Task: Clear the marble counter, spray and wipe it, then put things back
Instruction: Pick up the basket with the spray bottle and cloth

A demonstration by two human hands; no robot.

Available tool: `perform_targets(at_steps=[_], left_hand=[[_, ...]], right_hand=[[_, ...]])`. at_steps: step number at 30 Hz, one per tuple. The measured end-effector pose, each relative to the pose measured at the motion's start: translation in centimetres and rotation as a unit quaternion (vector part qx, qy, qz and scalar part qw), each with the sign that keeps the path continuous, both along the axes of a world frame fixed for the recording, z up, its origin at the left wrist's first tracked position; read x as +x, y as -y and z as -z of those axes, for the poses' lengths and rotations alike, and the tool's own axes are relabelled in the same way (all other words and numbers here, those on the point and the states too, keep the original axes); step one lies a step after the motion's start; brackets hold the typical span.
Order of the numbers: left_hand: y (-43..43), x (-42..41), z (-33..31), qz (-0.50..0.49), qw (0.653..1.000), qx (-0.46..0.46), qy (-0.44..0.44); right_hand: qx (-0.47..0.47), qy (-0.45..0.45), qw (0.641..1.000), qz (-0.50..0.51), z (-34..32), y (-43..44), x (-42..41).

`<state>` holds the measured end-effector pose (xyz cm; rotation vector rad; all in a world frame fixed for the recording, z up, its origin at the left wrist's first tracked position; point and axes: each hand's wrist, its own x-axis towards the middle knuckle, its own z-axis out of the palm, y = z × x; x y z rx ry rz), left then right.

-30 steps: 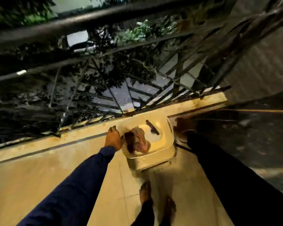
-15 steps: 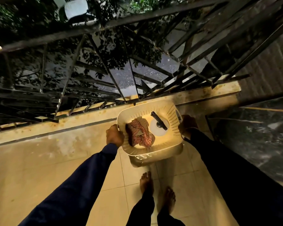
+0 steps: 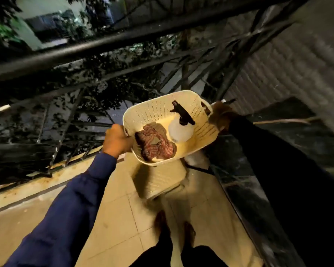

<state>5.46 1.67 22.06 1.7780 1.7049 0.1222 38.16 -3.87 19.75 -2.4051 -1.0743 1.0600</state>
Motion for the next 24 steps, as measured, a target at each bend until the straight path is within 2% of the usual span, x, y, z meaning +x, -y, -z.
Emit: perform_targets(at_steps=[1,4,8,11,16,19,24], left_hand=[[0.7,1.4,-1.3,0.017,1.000,0.006,0.007],[2.8,6.1,-3.0,0.053,0.998,0.016,0.028],[5.3,12.7,-1.9,0.084,0.995,-0.012,0.059],[7.8,17.7,-0.5,0.088,0.993,-0.022,0.079],[10.9,24.0,3.5,0.075,0.993,-0.036,0.079],[11.9,26.1,5.7,0.070,0.995,-0.043,0.055],[12.1,27.9,7.6,0.079,0.996,-0.024,0.019]], right_hand=[[-0.003,-0.007,1.000,0.003,-1.5,1.1,1.4],[-0.012,0.058,0.998,0.001,-5.2,4.0,5.4],[-0.048,0.149,0.987,0.021,-6.4,7.6,11.1],[-0.083,0.158,0.983,0.042,-6.5,9.7,14.8],[-0.072,0.202,0.975,0.064,-3.6,11.8,20.0],[-0.067,0.179,0.979,0.072,-1.2,12.4,22.0],[-0.083,0.193,0.977,0.032,1.7,12.5,23.8]])
